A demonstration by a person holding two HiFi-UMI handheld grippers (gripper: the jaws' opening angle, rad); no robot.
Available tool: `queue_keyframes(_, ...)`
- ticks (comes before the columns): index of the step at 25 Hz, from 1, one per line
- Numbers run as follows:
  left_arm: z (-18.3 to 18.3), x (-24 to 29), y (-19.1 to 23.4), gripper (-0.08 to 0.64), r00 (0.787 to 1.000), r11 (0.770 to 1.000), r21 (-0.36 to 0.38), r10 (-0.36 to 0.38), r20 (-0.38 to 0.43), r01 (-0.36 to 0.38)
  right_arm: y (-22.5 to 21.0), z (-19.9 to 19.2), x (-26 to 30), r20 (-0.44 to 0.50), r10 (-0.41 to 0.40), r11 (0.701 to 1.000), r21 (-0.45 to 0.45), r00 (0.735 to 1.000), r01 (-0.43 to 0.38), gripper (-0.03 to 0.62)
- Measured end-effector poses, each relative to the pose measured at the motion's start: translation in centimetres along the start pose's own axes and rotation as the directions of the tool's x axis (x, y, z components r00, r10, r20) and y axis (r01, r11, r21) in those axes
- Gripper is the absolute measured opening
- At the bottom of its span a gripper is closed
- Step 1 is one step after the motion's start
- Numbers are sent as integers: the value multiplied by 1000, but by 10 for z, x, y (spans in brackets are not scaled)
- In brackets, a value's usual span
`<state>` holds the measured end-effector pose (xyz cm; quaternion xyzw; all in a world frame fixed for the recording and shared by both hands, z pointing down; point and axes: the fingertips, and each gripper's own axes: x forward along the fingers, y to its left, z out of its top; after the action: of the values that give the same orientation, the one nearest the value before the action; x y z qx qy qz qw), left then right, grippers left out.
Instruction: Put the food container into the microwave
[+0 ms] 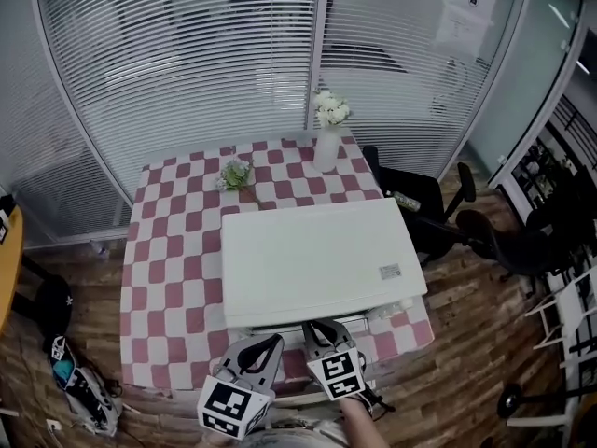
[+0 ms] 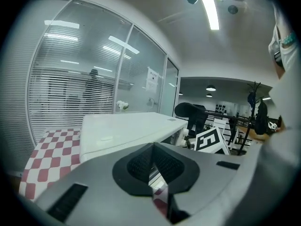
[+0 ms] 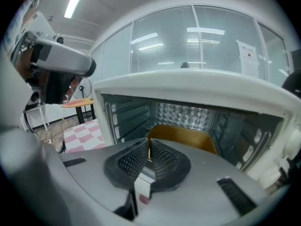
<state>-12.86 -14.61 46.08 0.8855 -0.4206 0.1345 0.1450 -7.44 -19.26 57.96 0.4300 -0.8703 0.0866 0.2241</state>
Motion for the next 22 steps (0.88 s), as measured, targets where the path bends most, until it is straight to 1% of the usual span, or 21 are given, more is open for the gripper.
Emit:
queue_keyframes(5, -4, 6, -10, 12, 1000, 1000, 12, -20, -11, 20, -4, 9, -20, 51, -1, 998, 69, 999, -2, -5)
queue_keyframes(9, -7, 11, -17, 11, 999, 999, 14, -35, -17, 35, -4, 13, -35, 71, -2, 997, 83, 997, -4, -6)
queue_keyframes(16, -6, 17, -29, 11, 998, 998, 24, -57, -16, 58, -1, 36, -62, 105, 7, 999, 43, 994, -11, -6)
queue_keyframes(22, 11, 15, -41, 12, 996, 996, 32, -81, 23, 80, 2, 71, -85, 174, 22, 999, 32, 984, -28, -6)
